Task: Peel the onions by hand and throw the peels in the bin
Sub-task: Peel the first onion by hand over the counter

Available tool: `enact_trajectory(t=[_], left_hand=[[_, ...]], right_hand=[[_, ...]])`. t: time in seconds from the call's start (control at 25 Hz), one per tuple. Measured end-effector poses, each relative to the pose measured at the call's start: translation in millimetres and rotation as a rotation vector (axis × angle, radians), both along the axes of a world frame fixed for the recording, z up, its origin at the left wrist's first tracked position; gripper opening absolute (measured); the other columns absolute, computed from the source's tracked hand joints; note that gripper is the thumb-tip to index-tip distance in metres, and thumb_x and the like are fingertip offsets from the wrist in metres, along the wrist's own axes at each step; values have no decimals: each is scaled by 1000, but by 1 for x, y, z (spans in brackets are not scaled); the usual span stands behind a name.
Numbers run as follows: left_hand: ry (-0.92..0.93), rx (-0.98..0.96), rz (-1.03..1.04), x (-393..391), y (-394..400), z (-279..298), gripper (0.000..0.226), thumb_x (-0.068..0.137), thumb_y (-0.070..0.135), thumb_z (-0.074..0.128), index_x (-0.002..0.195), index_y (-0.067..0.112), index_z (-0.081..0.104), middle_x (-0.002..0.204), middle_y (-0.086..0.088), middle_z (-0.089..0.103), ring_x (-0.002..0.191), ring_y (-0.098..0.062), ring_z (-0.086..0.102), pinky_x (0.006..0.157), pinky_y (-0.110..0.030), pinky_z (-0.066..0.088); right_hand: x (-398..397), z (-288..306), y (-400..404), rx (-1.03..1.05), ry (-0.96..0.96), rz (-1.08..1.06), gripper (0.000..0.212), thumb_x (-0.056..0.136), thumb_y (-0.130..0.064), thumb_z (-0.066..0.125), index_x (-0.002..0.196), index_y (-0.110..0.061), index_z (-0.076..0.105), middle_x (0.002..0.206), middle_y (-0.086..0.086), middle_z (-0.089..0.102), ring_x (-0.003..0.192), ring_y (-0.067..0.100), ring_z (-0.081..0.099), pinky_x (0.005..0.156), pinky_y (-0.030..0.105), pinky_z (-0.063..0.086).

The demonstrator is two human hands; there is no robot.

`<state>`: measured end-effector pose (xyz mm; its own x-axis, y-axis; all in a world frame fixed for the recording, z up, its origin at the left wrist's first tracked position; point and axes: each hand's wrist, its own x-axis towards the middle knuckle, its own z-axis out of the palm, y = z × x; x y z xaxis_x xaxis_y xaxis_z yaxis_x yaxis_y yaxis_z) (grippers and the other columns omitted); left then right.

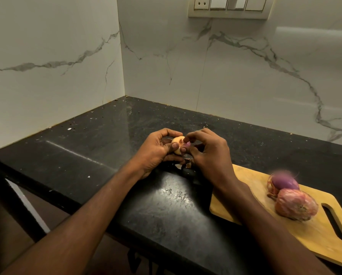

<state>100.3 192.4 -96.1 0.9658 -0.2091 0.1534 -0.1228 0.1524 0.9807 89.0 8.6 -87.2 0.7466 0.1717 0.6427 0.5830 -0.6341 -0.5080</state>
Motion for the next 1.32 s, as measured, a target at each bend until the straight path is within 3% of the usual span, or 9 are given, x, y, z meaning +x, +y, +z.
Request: enact_trajectory(t=[0.28,0.6,0.68,0.8,0.96,1.16,1.32], left_hand=[[-14,53,-6,2,-2,-2,26,99,-9,57,125,-4,59,115,-35,67,83,-28,73,75,-48,66],[-4,40,-9,1,-1,-3,27,99,-8,57,126,-3,58,105,-24,70,84,-26,74,76,-47,66],[-5,31,-1,1,-1,-2,27,99,-8,58,126,-2,59,111,-24,70,89,-31,76,76,-47,66],[-7,17,19,-2,-1,0,28,98,-9,59,125,-1,59,118,-27,68,96,-37,76,75,-43,66],[1,-16,30,-3,-3,2,32,96,-14,58,126,-3,55,124,-30,63,101,-41,74,76,-44,66],[6,-46,14,-3,-2,3,35,95,-17,56,126,0,52,125,-27,64,106,-41,73,81,-50,64],[-22,-24,0,0,1,1,28,100,-8,56,126,3,54,118,-23,69,100,-34,74,86,-49,64]], right_hand=[[-2,2,3,-75,46,-6,21,83,-4,81,100,-17,77,101,-6,65,88,14,66,74,44,61],[-2,0,3,-154,78,-17,10,89,-11,74,93,-19,71,102,-9,57,85,16,60,65,39,53],[0,-2,4,-103,50,-34,14,90,-8,72,89,-21,65,99,-9,58,83,16,61,65,43,55],[3,-1,-1,90,63,-78,22,94,-3,65,88,-23,62,88,-10,66,84,4,68,67,44,58],[8,-4,-6,166,81,-103,18,100,-10,62,100,-22,76,93,-9,74,82,8,71,74,45,62],[5,-3,0,198,142,-53,22,92,-12,76,112,-21,78,106,-8,76,93,5,71,75,36,65],[3,-1,-2,8,113,37,37,86,-9,81,119,-23,72,114,-6,66,97,9,67,82,37,61]])
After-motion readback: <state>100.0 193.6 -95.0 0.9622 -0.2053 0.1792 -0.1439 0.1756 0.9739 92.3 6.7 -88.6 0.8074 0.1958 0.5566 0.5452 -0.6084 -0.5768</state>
